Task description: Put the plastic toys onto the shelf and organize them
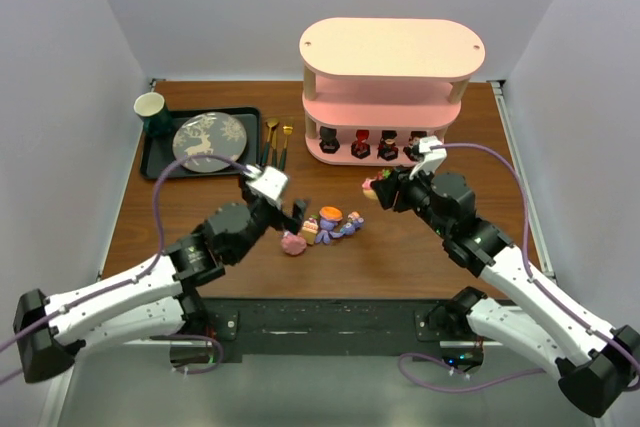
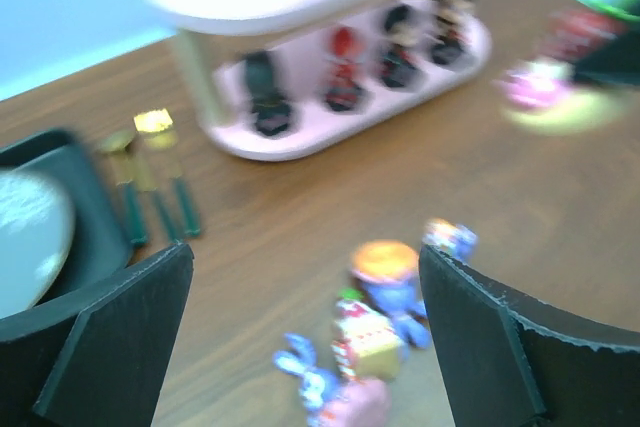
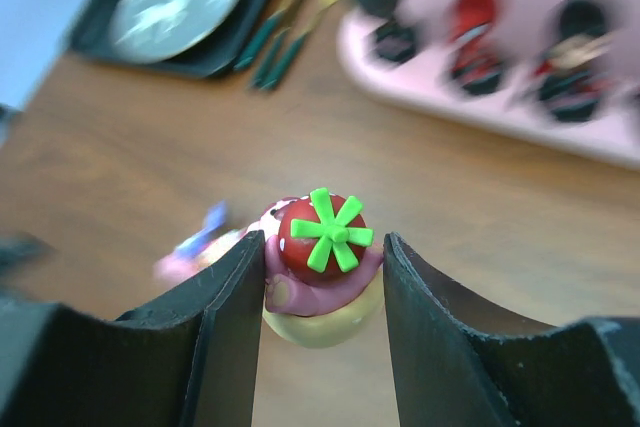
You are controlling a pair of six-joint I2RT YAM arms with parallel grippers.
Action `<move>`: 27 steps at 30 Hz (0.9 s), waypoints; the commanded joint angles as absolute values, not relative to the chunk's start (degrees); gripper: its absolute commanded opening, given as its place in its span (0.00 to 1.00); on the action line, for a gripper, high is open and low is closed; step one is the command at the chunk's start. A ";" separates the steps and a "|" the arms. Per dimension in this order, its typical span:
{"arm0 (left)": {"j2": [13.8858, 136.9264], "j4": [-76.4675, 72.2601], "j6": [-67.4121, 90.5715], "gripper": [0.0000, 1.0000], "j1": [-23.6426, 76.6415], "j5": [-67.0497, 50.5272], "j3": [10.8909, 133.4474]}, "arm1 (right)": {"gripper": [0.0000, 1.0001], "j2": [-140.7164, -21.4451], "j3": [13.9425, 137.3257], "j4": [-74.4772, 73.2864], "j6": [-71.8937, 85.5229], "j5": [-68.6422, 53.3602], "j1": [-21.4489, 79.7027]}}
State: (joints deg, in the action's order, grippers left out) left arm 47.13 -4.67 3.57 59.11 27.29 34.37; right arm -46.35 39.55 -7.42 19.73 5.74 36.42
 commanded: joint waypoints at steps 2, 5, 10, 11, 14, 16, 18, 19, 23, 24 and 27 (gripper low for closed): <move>46.67 6.14 12.04 1.00 44.06 19.61 42.80 | 0.00 -44.82 38.68 7.10 7.48 21.87 36.30; 48.69 5.72 13.61 1.00 35.35 16.88 41.14 | 0.00 -45.35 39.11 12.29 3.96 23.20 36.04; 51.42 5.54 18.10 1.00 22.69 7.21 39.02 | 0.00 -47.11 39.64 20.90 -1.74 26.80 35.51; 51.07 5.28 17.93 1.00 22.24 7.29 38.85 | 0.00 -48.33 39.03 22.92 -2.28 27.68 35.16; 49.40 5.36 16.79 1.00 21.88 10.53 38.23 | 0.00 -51.75 36.74 31.36 -1.24 27.78 32.00; 48.25 5.45 16.26 1.00 21.88 11.33 37.27 | 0.00 -53.61 35.95 36.02 3.56 23.83 26.83; 47.73 5.27 15.91 1.00 21.88 11.60 36.83 | 0.00 -56.59 35.51 40.76 7.54 20.76 21.57; 47.90 5.19 15.73 1.00 21.88 11.78 36.83 | 0.00 -57.56 35.51 42.43 7.65 20.05 20.49; 48.60 5.19 15.38 1.00 21.88 11.69 37.18 | 0.00 -62.74 37.88 48.15 4.75 18.29 18.20; 48.69 5.27 15.38 1.00 21.88 11.60 37.09 | 0.00 -64.84 38.40 48.86 4.49 17.93 17.24; 48.87 5.19 15.38 1.00 21.88 11.08 37.09 | 0.00 -67.93 39.73 52.02 4.66 16.97 15.48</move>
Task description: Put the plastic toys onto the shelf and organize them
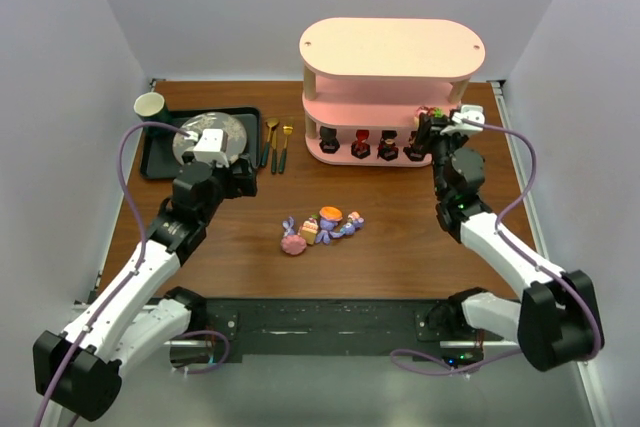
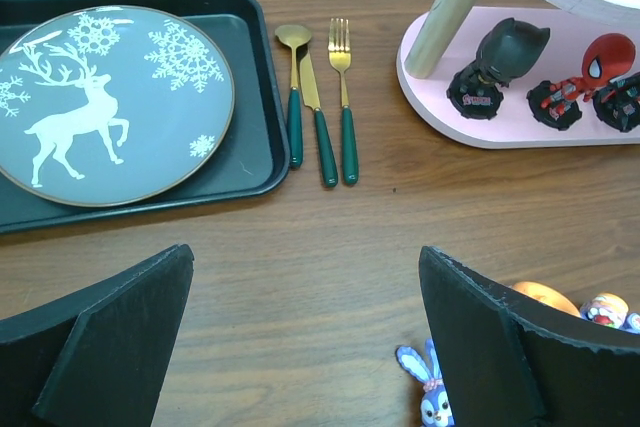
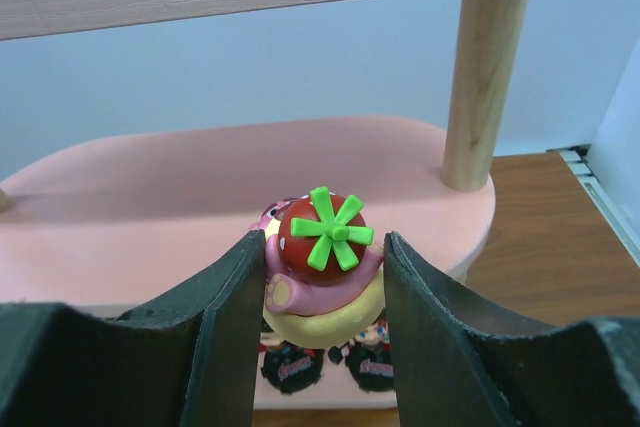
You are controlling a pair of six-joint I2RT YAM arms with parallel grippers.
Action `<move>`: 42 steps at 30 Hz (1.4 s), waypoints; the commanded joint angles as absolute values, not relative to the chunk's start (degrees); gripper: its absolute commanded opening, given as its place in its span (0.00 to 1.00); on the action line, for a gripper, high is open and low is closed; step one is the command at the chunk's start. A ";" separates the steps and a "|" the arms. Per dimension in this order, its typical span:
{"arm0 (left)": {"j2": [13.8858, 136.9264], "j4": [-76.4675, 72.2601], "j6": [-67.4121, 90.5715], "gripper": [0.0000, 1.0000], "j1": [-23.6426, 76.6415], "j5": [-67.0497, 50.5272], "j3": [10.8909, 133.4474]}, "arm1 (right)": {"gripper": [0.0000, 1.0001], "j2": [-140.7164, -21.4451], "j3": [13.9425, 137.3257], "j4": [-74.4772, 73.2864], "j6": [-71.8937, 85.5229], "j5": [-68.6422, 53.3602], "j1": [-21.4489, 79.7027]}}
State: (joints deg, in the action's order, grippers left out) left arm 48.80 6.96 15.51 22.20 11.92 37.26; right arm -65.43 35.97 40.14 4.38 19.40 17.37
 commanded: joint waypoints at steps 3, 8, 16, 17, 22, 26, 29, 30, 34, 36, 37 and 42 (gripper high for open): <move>48.96 5.27 15.21 1.00 21.88 11.34 37.26 | 0.00 -72.76 39.38 56.77 4.13 16.52 14.68; 49.31 5.36 14.94 1.00 21.88 11.60 37.18 | 0.00 -77.86 39.99 62.31 3.08 16.53 14.06; 49.66 5.27 14.68 1.00 21.88 11.34 37.18 | 0.00 -84.46 41.04 69.78 0.71 18.72 13.98; 49.66 5.27 14.59 1.00 21.88 11.25 37.18 | 0.00 -85.59 41.13 71.26 0.36 19.16 14.06; 49.83 5.36 14.50 1.00 21.88 11.34 37.18 | 0.02 -89.56 41.75 74.61 -1.76 20.65 14.06; 49.83 5.36 14.41 1.00 21.88 11.16 37.09 | 0.04 -91.75 42.10 76.54 -1.58 22.06 13.97; 49.66 5.36 14.41 1.00 21.88 11.16 37.09 | 0.09 -92.72 42.28 76.82 -0.97 22.50 14.06; 49.66 5.27 14.33 1.00 21.88 11.25 37.09 | 0.14 -92.90 42.19 76.90 -0.79 22.67 13.98; 49.66 5.27 14.33 1.00 21.88 11.08 37.00 | 0.24 -93.78 41.84 76.90 -0.44 23.03 14.06; 49.57 5.19 14.33 1.00 21.88 10.99 37.00 | 0.34 -94.04 41.75 76.38 -0.44 23.03 14.06; 49.57 5.19 14.24 1.00 21.88 10.90 36.91 | 0.38 -94.04 41.49 76.38 -0.35 23.03 13.98; 49.48 5.10 14.24 1.00 21.88 10.55 36.83 | 0.54 -94.04 40.87 76.20 -0.44 22.50 14.06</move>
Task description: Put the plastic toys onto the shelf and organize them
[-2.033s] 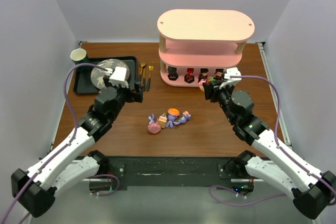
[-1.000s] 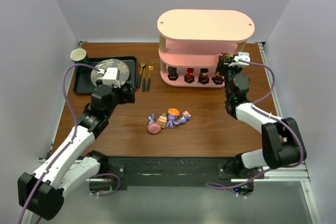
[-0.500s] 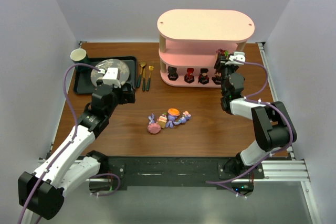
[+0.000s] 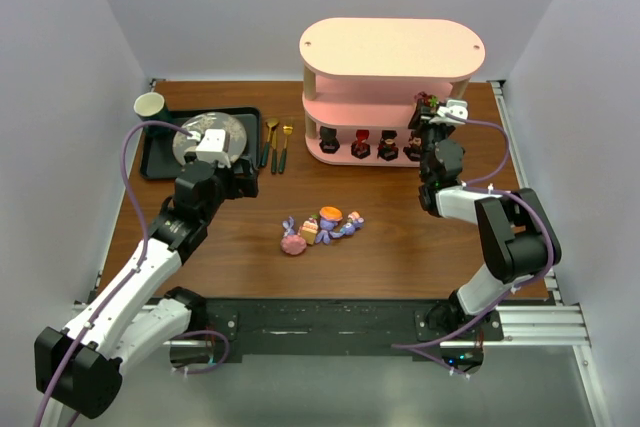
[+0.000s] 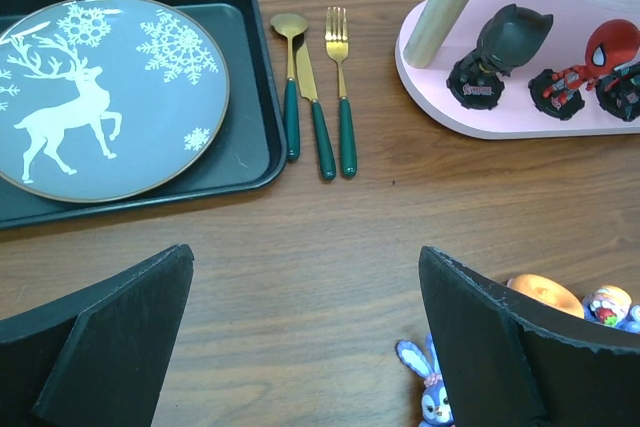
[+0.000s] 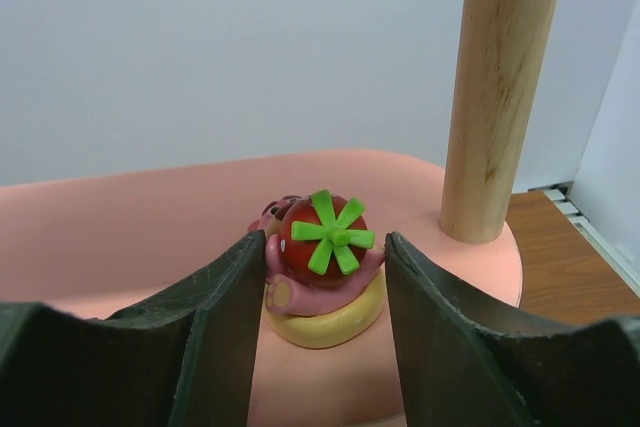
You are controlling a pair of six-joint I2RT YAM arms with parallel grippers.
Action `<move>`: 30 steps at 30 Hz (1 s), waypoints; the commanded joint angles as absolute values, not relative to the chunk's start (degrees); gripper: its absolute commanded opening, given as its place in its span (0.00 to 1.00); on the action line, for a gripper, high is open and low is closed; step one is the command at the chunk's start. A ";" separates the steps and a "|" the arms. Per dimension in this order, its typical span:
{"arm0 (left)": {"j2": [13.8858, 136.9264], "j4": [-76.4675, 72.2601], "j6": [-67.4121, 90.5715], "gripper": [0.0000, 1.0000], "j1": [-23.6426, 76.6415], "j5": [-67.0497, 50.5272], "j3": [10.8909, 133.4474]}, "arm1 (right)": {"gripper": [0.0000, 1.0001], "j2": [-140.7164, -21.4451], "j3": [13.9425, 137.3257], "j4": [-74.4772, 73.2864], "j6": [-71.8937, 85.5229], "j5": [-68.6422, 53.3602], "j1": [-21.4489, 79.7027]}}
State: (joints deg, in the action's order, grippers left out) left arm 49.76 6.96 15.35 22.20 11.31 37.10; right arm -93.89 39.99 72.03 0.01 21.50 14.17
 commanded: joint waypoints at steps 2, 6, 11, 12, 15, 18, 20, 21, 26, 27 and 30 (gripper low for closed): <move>49.57 5.01 14.15 1.00 21.88 10.46 36.83 | 0.57 -93.87 40.87 75.41 -0.35 21.98 14.06; 49.39 5.01 14.15 1.00 21.88 10.46 36.83 | 0.62 -93.52 40.87 74.53 1.23 21.53 14.06; 49.48 5.10 14.06 1.00 21.88 10.37 36.83 | 0.67 -92.29 40.17 73.13 1.58 21.09 14.06; 49.40 5.10 14.06 1.00 21.88 10.37 36.83 | 0.69 -92.02 39.91 73.04 1.67 21.09 14.15; 49.22 5.01 14.06 1.00 21.88 10.28 36.74 | 0.75 -90.36 38.94 72.34 1.67 21.27 14.15; 49.31 5.01 14.06 1.00 21.88 10.11 36.74 | 0.82 -87.55 37.71 71.11 2.37 21.45 14.15; 49.22 5.01 14.06 1.00 21.88 9.93 36.74 | 0.87 -84.48 36.66 68.65 3.33 21.62 14.15; 49.13 5.10 14.06 1.00 21.88 9.84 36.74 | 0.89 -83.33 36.30 67.60 3.77 21.88 14.15; 49.13 5.27 14.15 1.00 21.88 9.49 36.91 | 0.96 -71.40 34.19 51.18 7.72 23.82 14.06; 49.13 5.45 14.15 1.00 21.88 9.49 36.91 | 0.96 -69.11 33.75 48.19 8.34 24.08 14.06; 48.96 5.54 14.15 1.00 21.88 9.14 36.91 | 0.96 -60.43 33.31 35.54 11.51 24.61 14.06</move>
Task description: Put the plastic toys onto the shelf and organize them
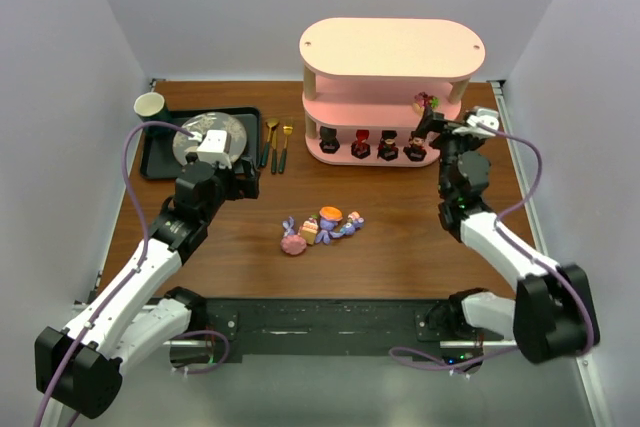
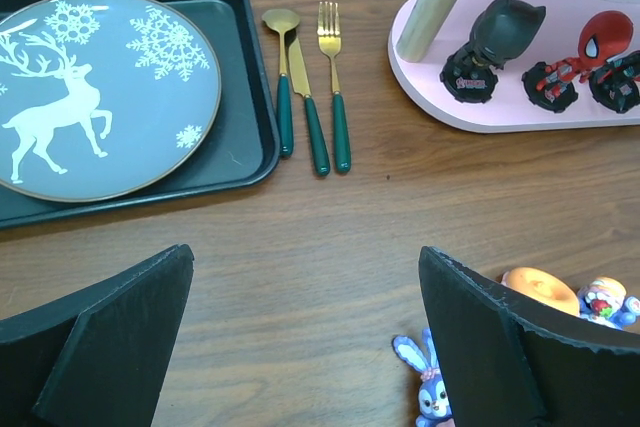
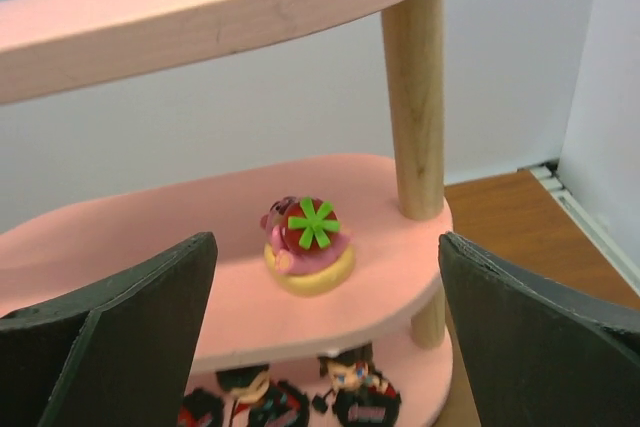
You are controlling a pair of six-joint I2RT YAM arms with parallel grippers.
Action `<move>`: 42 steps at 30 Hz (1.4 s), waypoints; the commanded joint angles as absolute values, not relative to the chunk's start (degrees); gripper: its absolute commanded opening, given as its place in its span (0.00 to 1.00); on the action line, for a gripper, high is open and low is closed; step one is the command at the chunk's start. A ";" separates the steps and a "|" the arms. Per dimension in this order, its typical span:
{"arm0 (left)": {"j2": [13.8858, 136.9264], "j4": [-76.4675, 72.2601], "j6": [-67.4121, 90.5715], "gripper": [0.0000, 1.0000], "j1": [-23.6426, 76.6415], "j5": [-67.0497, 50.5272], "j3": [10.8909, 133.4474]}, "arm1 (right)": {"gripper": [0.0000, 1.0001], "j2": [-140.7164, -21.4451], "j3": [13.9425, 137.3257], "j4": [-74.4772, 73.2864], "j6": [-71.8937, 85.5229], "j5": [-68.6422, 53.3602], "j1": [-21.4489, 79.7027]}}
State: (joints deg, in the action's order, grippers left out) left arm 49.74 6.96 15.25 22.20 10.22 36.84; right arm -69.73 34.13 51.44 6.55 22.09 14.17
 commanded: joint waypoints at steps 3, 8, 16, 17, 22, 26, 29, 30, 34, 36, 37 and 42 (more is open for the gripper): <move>49.04 5.54 14.15 1.00 21.88 8.35 36.83 | 0.97 -53.90 35.32 22.71 12.48 23.29 13.89; 49.48 5.45 14.06 1.00 21.88 7.03 36.91 | 0.99 -51.24 42.08 6.52 13.19 16.36 13.10; 49.75 5.45 13.71 1.00 21.88 5.80 36.83 | 0.98 -59.58 52.47 -1.67 9.84 -3.51 8.71; 49.75 5.36 13.62 1.00 21.88 5.80 36.83 | 0.98 -60.29 52.04 -0.71 9.93 -3.52 8.44; 49.75 5.45 13.54 1.00 21.88 5.45 36.74 | 0.94 -61.69 48.70 8.85 11.86 -0.09 6.07; 49.75 5.45 13.45 1.00 21.88 5.27 36.74 | 0.90 -64.94 48.78 14.67 13.01 -3.42 3.43; 50.01 5.36 13.36 1.00 21.97 5.27 36.74 | 0.90 -67.67 50.27 17.49 12.83 -6.05 2.64; 49.92 5.36 13.36 1.00 21.89 5.10 36.83 | 0.90 -69.42 50.71 18.10 12.75 -6.85 2.20; 50.01 5.36 13.27 1.00 21.88 4.92 36.74 | 0.89 -73.29 52.82 19.86 11.52 -10.63 1.93; 49.92 5.36 13.27 1.00 21.88 4.92 36.74 | 0.89 -74.18 53.09 21.08 11.08 -12.21 1.93; 50.01 5.45 13.18 1.00 21.88 4.92 36.74 | 0.89 -74.96 53.17 21.53 10.47 -12.56 2.02; 50.10 5.36 13.18 1.00 21.88 4.83 36.74 | 0.89 -76.46 53.88 22.50 8.44 -13.01 1.93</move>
